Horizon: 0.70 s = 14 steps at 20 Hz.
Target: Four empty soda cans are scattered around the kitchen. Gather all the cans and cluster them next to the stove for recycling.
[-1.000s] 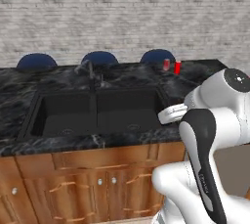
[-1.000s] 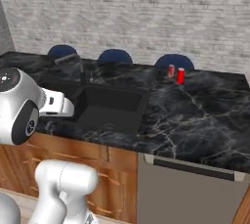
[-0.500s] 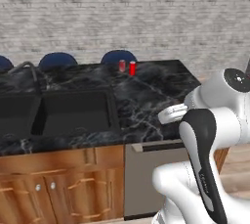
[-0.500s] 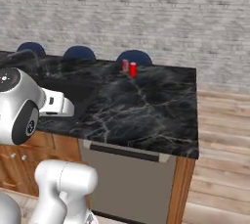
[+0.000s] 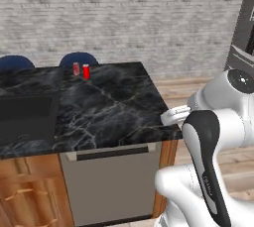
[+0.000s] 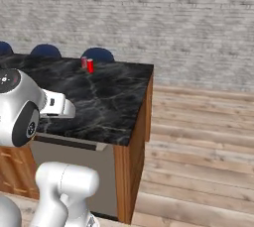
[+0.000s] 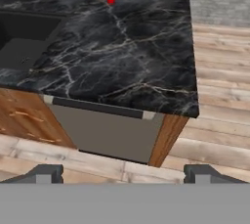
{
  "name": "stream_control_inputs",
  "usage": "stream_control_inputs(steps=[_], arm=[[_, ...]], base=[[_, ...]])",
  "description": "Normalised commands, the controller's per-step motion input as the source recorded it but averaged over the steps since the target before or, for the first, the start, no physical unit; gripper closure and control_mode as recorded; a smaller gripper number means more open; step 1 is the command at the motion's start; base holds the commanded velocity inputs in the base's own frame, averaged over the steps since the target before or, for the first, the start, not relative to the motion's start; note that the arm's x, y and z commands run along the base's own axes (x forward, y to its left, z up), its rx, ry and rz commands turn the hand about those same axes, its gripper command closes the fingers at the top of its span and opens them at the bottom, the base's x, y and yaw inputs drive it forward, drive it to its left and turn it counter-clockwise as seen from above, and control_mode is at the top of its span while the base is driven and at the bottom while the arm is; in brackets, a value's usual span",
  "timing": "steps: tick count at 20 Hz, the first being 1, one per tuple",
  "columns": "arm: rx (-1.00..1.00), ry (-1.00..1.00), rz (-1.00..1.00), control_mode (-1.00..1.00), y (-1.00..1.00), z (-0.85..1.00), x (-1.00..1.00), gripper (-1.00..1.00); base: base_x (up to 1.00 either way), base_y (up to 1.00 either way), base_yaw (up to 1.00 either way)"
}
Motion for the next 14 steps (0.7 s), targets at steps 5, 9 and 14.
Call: stream_control_inputs(steps=[5, 9, 14], arm=[[0.00, 0.00, 0.00, 1.00, 0.00, 0.00, 0.00, -1.00], [0.00, 0.00, 0.00, 1.00, 0.00, 0.00, 0.00, -1.00], [0.00, 0.00, 0.00, 1.00, 0.00, 0.00, 0.00, -1.00]], base=[[-0.22, -1.00, -0.06], [-0.14, -1.00, -0.05], [-0.01, -1.00, -0.04]])
